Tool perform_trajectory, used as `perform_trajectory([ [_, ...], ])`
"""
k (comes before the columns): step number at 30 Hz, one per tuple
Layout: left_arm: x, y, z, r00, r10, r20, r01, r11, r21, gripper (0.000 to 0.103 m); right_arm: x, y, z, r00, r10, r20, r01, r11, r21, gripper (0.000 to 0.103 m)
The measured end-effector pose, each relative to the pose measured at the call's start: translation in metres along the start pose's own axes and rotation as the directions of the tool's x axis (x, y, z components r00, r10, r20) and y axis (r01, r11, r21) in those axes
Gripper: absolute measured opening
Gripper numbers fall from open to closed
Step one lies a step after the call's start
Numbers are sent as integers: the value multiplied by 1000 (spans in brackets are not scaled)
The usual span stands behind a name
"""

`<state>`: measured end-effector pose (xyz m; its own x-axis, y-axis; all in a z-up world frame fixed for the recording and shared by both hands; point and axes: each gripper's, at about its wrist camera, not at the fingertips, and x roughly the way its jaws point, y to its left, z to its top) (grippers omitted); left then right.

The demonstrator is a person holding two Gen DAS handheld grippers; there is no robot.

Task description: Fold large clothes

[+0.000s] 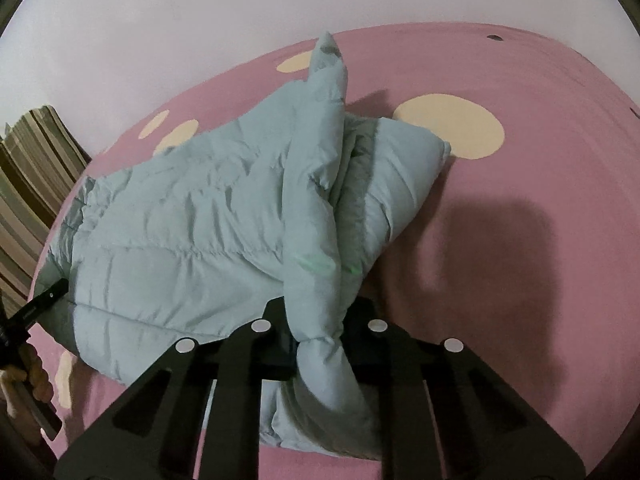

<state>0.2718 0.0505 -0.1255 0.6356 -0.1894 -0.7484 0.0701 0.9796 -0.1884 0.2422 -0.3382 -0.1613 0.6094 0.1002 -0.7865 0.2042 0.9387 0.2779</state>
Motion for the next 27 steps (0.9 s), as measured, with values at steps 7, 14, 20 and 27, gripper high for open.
perform_trajectory([
  [7,-33,5,-25,1000,-10,7,10,999,-31,12,-24,4,-17,999,38,4,-38,999,-1,13],
  [14,-57,17,-58,1000,7,-13,-8,999,-54,12,-25,2,-34,998,61,-19,-61,998,6,13],
  [20,-70,23,-78,999,26,-26,-27,998,-61,12,-30,4,-46,997,73,-23,-73,997,6,13],
  [27,-84,27,-97,999,39,-23,-40,997,-65,12,-31,6,-50,996,83,-27,-83,997,4,13],
])
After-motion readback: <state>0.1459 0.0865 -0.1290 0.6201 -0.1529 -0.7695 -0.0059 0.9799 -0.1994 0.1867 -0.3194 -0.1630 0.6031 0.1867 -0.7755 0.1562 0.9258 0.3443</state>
